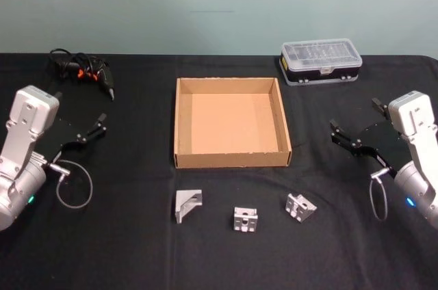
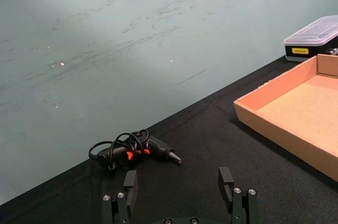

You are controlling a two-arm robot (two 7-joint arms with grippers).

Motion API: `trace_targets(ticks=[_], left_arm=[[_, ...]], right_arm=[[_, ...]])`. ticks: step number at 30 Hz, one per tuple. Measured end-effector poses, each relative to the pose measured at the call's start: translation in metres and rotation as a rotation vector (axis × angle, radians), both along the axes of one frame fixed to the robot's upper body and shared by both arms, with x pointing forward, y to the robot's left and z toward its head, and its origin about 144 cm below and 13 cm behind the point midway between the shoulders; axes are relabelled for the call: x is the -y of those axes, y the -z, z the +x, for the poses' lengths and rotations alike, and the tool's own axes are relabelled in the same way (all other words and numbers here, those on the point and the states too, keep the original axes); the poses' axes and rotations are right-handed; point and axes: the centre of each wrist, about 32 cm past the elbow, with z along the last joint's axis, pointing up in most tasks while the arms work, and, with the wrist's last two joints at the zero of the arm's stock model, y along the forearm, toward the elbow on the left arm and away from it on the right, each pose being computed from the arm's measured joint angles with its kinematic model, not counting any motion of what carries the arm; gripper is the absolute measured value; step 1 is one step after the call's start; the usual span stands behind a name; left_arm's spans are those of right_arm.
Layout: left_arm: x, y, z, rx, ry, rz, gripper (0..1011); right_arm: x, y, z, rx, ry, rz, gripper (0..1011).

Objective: Use one hand to pick up the angle iron from the table and place it into the box.

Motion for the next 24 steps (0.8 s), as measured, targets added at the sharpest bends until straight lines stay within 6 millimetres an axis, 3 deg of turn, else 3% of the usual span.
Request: trace_targets(ticks=[24], left_arm=[[0.0000,0.0000,0.0000,0.000,0.000,0.000,1000]], right_arm=[[0.0000,0.0000,0.0000,0.000,0.000,0.000,1004]])
